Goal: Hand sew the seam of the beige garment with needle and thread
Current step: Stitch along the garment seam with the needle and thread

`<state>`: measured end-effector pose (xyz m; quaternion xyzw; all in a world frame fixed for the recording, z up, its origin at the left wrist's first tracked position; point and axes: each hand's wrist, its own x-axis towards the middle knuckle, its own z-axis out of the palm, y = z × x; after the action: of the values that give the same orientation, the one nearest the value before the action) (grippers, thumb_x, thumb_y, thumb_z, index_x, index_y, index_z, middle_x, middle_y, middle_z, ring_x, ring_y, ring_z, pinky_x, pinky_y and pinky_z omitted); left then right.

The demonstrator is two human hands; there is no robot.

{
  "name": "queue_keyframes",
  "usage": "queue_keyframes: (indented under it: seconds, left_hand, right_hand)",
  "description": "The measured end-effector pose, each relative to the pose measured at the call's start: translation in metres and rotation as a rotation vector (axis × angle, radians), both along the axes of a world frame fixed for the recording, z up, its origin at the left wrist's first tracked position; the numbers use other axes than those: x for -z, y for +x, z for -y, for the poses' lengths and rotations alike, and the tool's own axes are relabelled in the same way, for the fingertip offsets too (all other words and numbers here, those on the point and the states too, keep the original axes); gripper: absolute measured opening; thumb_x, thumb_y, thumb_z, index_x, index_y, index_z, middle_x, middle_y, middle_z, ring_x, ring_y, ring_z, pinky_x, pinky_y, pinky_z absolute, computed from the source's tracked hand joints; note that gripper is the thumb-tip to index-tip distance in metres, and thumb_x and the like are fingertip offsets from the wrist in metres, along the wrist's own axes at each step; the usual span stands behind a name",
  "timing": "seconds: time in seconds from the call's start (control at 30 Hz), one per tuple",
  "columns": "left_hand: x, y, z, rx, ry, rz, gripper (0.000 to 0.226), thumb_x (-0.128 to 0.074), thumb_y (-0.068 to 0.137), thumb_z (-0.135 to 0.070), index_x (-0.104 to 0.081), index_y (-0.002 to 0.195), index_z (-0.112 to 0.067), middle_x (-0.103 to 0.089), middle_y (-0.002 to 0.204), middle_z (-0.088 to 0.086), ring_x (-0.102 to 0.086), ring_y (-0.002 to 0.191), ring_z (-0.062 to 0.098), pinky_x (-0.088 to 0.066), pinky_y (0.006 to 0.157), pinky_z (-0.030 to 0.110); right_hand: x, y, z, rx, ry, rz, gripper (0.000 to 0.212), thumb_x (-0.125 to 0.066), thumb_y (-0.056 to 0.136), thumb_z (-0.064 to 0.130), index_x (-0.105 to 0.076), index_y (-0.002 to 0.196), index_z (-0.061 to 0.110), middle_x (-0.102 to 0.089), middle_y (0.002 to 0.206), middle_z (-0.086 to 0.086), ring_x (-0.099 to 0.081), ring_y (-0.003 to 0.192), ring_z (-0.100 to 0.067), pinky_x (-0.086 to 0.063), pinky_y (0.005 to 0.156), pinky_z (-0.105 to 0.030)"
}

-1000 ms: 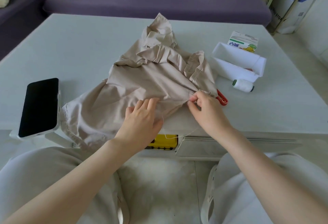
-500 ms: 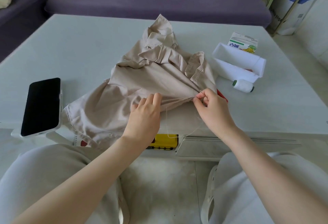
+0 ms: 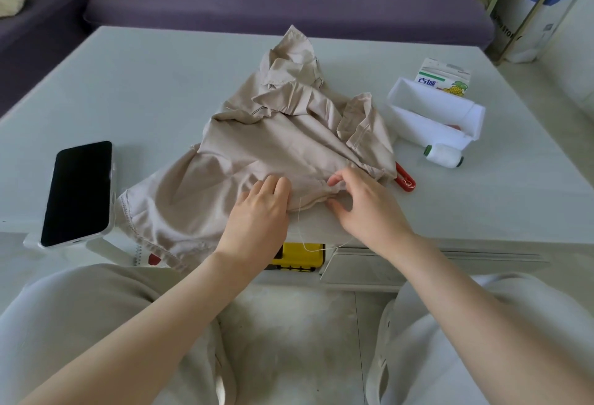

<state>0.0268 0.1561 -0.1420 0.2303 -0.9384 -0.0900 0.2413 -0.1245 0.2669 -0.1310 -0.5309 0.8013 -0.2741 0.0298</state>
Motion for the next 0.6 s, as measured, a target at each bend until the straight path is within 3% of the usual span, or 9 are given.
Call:
queue_keyframes:
  seconds: [0.13, 0.2, 0.3, 0.53, 0.6]
  left_hand:
    - [0.0, 0.008, 0.011, -0.019, 0.023, 0.111, 0.05, -0.06, 0.041, 0.026, -0.047, 0.074, -0.009, -0.051, 0.076, 0.011, -0.047, 0.063, 0.027, -0.038, 0.052, 0.035]
    - [-0.002, 0.012, 0.017, -0.013, 0.067, 0.12, 0.049, -0.057, 0.047, 0.027, -0.047, 0.076, -0.011, -0.051, 0.08, 0.011, -0.045, 0.068, 0.026, -0.046, 0.064, 0.042]
    - [-0.003, 0.011, 0.032, 0.008, 0.064, 0.178, 0.044, -0.056, 0.058, 0.022, -0.042, 0.077, -0.015, -0.051, 0.087, 0.01, -0.052, 0.085, 0.032, -0.045, 0.079, 0.046]
    - [-0.005, 0.0, 0.075, 0.11, 0.082, 0.227, 0.032, -0.042, 0.065, 0.019, -0.051, 0.077, -0.01, -0.055, 0.093, 0.014, -0.053, 0.085, 0.035, -0.036, 0.077, 0.035]
    - [-0.009, 0.0, 0.078, 0.143, 0.054, 0.251, 0.029, -0.032, 0.066, 0.009, -0.052, 0.078, -0.009, -0.055, 0.094, 0.014, -0.053, 0.086, 0.037, -0.04, 0.082, 0.042]
  right_hand:
    - [0.004, 0.0, 0.004, -0.032, 0.052, -0.005, 0.011, -0.06, 0.092, 0.024, -0.061, 0.096, 0.014, -0.053, 0.093, 0.009, -0.056, 0.086, -0.012, -0.031, 0.058, -0.015]
    - [0.005, 0.0, 0.005, -0.027, 0.055, 0.003, 0.011, -0.06, 0.092, 0.025, -0.061, 0.093, 0.014, -0.049, 0.088, 0.012, -0.052, 0.081, -0.009, -0.032, 0.061, -0.019]
    - [0.005, 0.003, 0.007, -0.04, 0.054, 0.011, 0.008, -0.06, 0.091, 0.024, -0.058, 0.089, 0.016, -0.049, 0.085, 0.014, -0.047, 0.078, -0.005, -0.03, 0.059, -0.017]
    - [0.003, 0.01, 0.015, -0.027, 0.061, 0.029, 0.009, -0.057, 0.093, 0.023, -0.06, 0.092, 0.014, -0.057, 0.087, 0.01, -0.049, 0.079, -0.007, -0.033, 0.059, -0.019]
    - [0.003, 0.01, 0.019, -0.005, 0.075, 0.048, 0.009, -0.056, 0.094, 0.023, -0.059, 0.092, 0.014, -0.05, 0.079, 0.012, -0.047, 0.075, -0.008, -0.032, 0.055, -0.017]
